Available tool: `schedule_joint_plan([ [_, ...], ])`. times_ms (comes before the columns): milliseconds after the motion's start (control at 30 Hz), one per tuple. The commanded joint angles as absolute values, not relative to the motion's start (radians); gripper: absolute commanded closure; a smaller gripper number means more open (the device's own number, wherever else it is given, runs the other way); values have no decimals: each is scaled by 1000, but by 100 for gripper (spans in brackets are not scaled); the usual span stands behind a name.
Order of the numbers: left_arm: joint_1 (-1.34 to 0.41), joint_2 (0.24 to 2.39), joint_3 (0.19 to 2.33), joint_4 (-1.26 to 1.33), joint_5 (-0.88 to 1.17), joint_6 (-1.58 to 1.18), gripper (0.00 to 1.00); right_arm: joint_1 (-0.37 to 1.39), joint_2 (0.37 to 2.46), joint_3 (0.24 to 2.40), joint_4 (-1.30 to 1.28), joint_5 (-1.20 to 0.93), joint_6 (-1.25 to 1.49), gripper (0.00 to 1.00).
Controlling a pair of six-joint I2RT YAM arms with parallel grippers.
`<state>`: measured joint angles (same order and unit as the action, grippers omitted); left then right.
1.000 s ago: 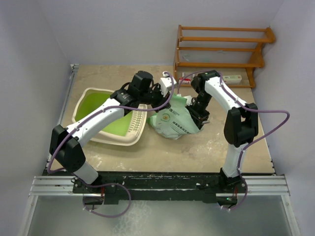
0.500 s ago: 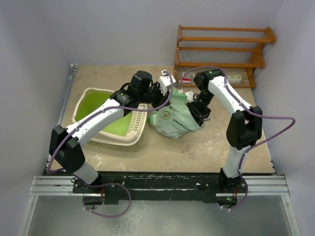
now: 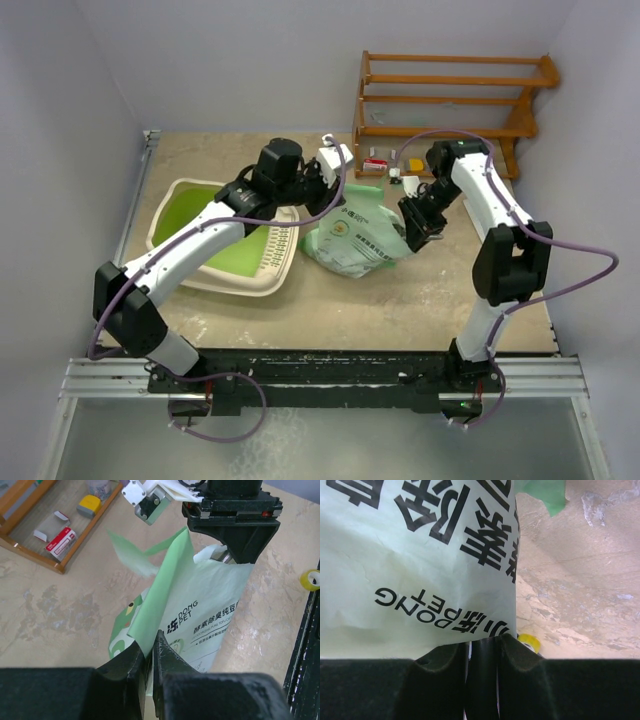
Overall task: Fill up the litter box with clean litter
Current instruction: 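Scoop the cat litter from the cat litter bag.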
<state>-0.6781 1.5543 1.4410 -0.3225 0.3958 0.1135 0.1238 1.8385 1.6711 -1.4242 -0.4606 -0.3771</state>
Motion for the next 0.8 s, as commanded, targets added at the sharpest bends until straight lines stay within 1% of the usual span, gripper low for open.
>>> schedule_joint_plan([
  [0, -666, 1466, 1503, -261, 375, 94, 95, 73, 1789, 1665, -1418, -369, -372, 100],
  [233, -667, 1445, 1497, -265, 362, 84, 85, 62, 1764, 1698, -1418, -369, -372, 100],
  [367, -667, 1436, 1490, -259, 360, 80, 82, 58, 1754, 1728, -1418, -369, -372, 100],
  [767, -667, 1434, 1468, -233, 373, 59, 80, 45, 1726, 1741, -1418, -369, -372, 100],
])
